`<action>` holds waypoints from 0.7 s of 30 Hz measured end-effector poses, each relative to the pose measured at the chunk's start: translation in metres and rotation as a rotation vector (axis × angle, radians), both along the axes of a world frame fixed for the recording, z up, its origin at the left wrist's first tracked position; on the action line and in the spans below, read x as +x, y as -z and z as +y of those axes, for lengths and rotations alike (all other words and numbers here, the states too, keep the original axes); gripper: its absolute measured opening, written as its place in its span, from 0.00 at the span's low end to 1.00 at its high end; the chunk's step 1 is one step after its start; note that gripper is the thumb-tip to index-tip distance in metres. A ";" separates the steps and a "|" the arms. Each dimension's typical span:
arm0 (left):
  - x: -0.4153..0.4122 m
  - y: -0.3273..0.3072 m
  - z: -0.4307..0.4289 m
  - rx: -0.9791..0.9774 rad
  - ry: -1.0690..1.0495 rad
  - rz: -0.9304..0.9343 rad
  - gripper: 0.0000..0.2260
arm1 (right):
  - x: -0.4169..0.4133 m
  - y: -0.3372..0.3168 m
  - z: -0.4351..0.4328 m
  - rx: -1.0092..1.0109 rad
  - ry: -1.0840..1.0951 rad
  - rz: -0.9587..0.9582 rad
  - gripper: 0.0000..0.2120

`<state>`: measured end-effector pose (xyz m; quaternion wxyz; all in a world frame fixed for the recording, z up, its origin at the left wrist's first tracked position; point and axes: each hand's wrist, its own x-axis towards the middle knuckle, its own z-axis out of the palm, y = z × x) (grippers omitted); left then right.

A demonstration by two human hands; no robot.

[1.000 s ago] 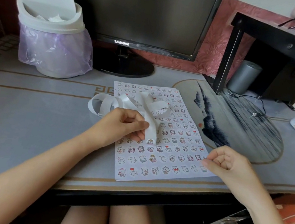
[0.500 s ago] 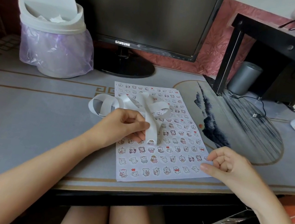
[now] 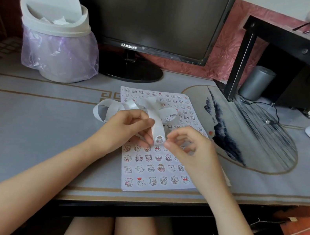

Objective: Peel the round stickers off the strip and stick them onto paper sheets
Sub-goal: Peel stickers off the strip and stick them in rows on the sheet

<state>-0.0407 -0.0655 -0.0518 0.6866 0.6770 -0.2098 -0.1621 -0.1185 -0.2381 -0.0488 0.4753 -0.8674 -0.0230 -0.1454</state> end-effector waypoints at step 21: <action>-0.001 0.001 0.000 0.017 0.071 -0.069 0.07 | 0.010 0.003 0.010 0.115 0.028 -0.103 0.06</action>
